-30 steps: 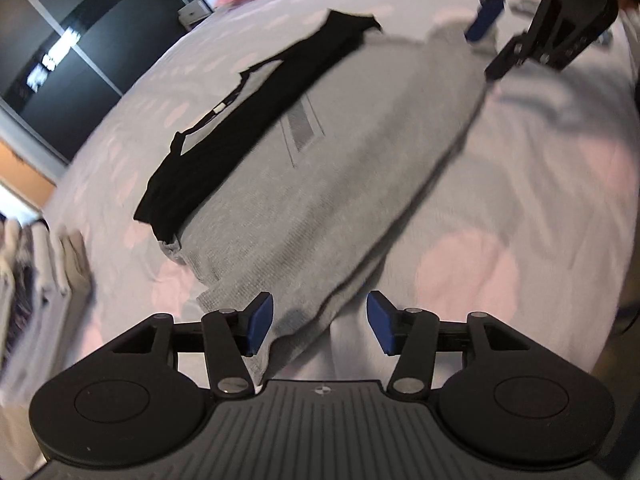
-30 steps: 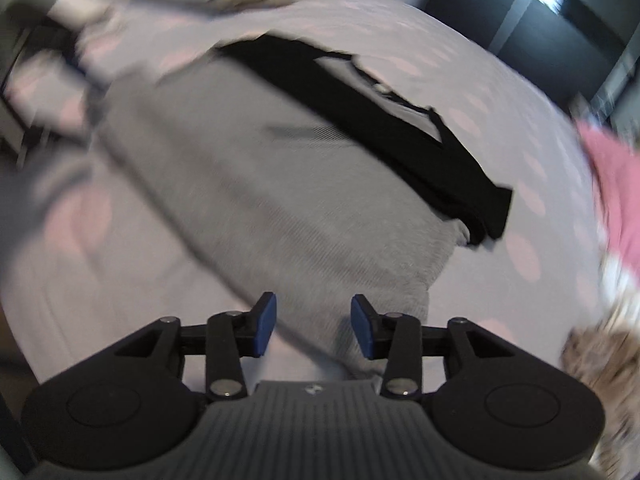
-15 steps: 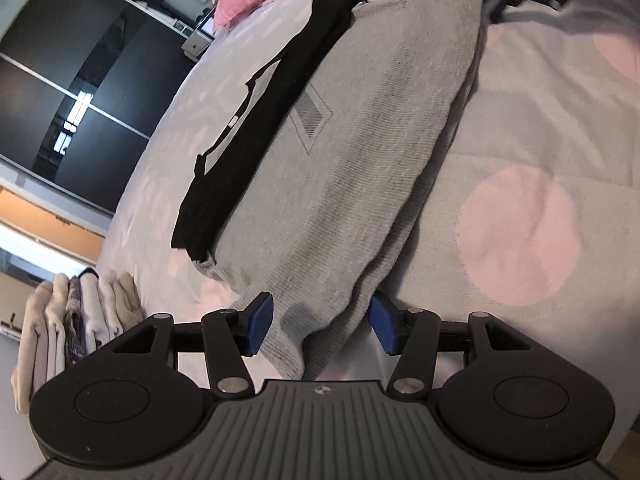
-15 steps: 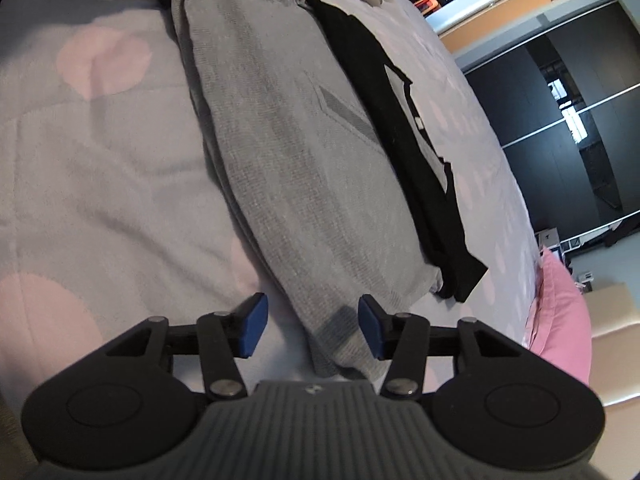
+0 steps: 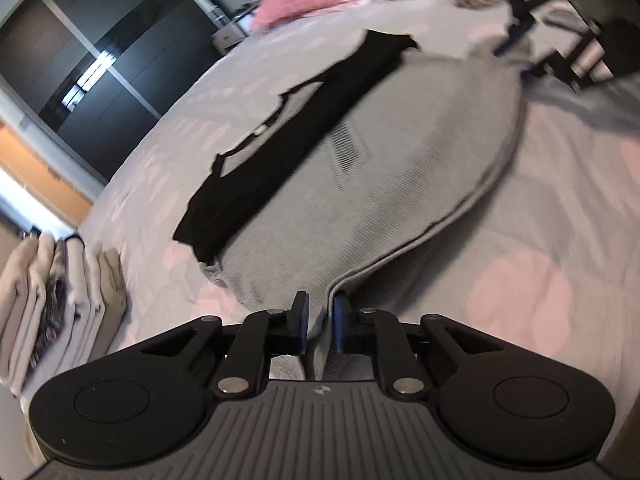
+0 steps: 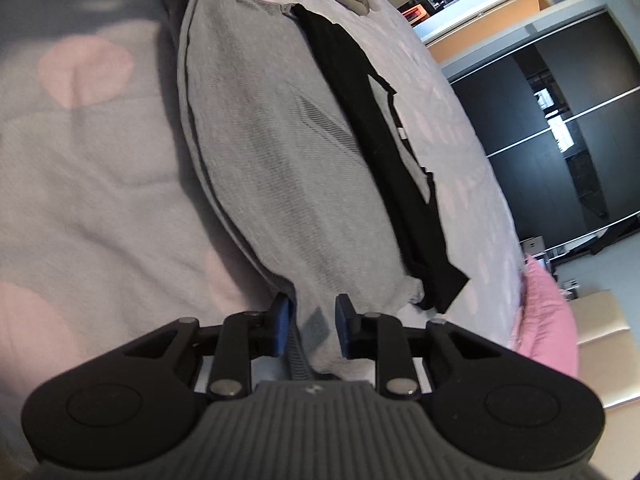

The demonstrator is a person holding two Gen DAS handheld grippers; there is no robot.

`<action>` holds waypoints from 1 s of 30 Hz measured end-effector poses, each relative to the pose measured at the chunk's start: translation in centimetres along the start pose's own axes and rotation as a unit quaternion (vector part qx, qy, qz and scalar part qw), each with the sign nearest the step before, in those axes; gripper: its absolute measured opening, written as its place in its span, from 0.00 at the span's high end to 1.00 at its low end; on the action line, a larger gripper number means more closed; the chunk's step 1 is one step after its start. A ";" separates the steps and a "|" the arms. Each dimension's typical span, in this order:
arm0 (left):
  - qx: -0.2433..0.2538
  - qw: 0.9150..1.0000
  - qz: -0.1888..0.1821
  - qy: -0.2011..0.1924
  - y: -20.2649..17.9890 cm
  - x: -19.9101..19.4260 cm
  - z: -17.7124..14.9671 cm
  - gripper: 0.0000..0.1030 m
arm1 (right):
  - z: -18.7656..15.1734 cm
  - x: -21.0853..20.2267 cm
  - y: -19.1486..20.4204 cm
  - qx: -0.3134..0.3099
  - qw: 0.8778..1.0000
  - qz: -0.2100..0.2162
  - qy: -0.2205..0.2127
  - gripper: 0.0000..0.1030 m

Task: Fold clothes
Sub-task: 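Fold the grey hem over toward the collar with both grippers, then lift the folded shirt edge with both grippers and fold it over again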

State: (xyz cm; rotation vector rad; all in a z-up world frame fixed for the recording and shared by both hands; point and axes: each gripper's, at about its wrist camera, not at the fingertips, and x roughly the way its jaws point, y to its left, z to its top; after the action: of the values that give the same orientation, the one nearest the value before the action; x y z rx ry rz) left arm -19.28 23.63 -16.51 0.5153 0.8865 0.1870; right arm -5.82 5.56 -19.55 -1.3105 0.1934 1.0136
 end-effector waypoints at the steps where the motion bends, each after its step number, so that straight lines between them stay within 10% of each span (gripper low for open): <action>1: -0.011 1.000 0.002 0.001 0.3 0.1 0.1 0.91 | 0.0 0.1 -0.1 -0.002 1.000 -0.004 0.002 0.74; 15: 0.046 0.998 0.020 0.042 -1.2 1.6 -1.6 0.85 | -1.5 0.9 -1.2 -0.002 0.998 -0.026 0.064 0.73; 23: 0.063 0.997 0.030 0.036 -1.3 1.7 -1.8 0.82 | -2.5 0.8 1.4 -0.109 0.991 -0.061 0.057 0.55; 30: 0.061 0.997 0.029 0.031 -1.1 1.5 -1.7 0.82 | -2.5 0.7 2.8 -0.166 0.982 -0.087 0.026 0.71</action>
State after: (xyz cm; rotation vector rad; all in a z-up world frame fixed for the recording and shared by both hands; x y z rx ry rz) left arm -19.74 23.86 -19.02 0.6520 0.9476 0.2044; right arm -6.38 3.51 -22.78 -1.6281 -0.0538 0.8874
